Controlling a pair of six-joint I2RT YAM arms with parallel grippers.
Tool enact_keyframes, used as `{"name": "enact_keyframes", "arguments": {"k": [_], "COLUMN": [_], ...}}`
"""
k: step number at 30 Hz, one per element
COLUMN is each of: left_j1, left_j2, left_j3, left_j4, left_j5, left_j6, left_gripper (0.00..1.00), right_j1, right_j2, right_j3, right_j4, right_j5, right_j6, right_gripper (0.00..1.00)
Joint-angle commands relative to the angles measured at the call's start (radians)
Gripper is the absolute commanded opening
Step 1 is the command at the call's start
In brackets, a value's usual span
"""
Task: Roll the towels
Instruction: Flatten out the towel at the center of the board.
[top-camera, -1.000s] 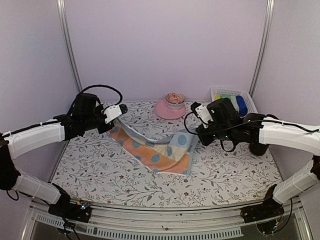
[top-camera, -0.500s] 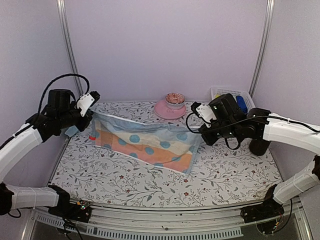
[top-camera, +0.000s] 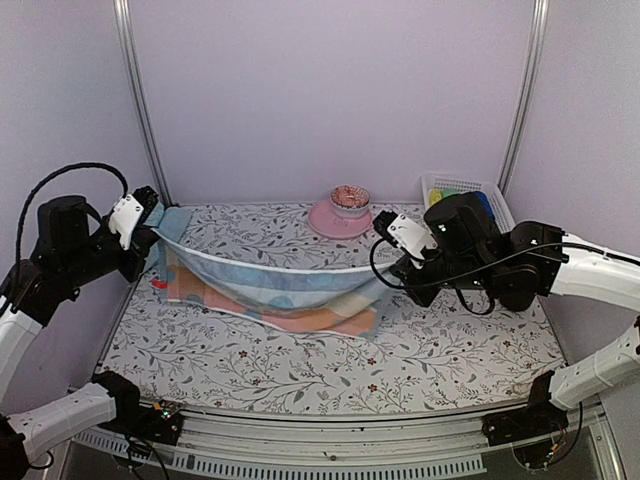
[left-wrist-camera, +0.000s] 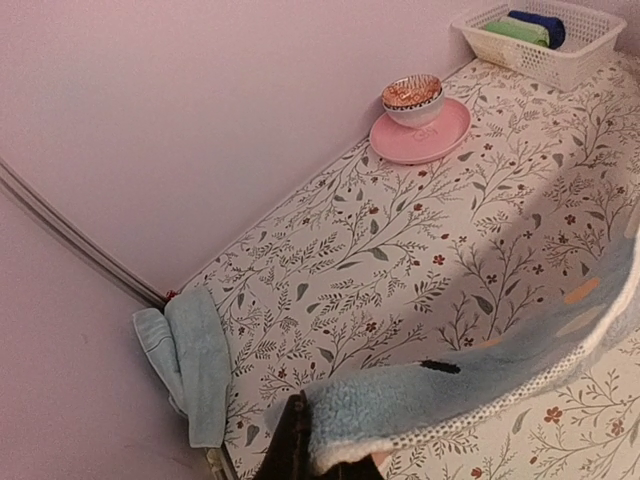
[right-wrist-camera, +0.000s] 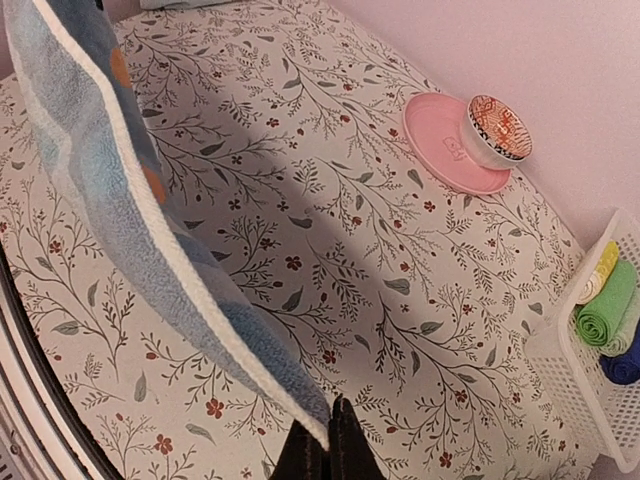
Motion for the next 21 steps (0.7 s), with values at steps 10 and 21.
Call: {"name": "enact_keyframes", "arguments": {"k": [10, 21], "left_j1": [0.014, 0.054], "left_j2": [0.181, 0.893], "left_j3": [-0.007, 0.217], "left_j4": [0.017, 0.186], "left_j5": [-0.049, -0.203], "left_j6": [-0.093, -0.075], "left_gripper": [0.00, 0.00], "right_j1": [-0.086, -0.416], "right_j2": [0.038, 0.593], "right_j3": [0.116, 0.225], "right_j4": [0.057, 0.212], "right_j5": [0.101, 0.012], "right_j6": [0.000, -0.120], "right_gripper": [0.02, 0.02]}}
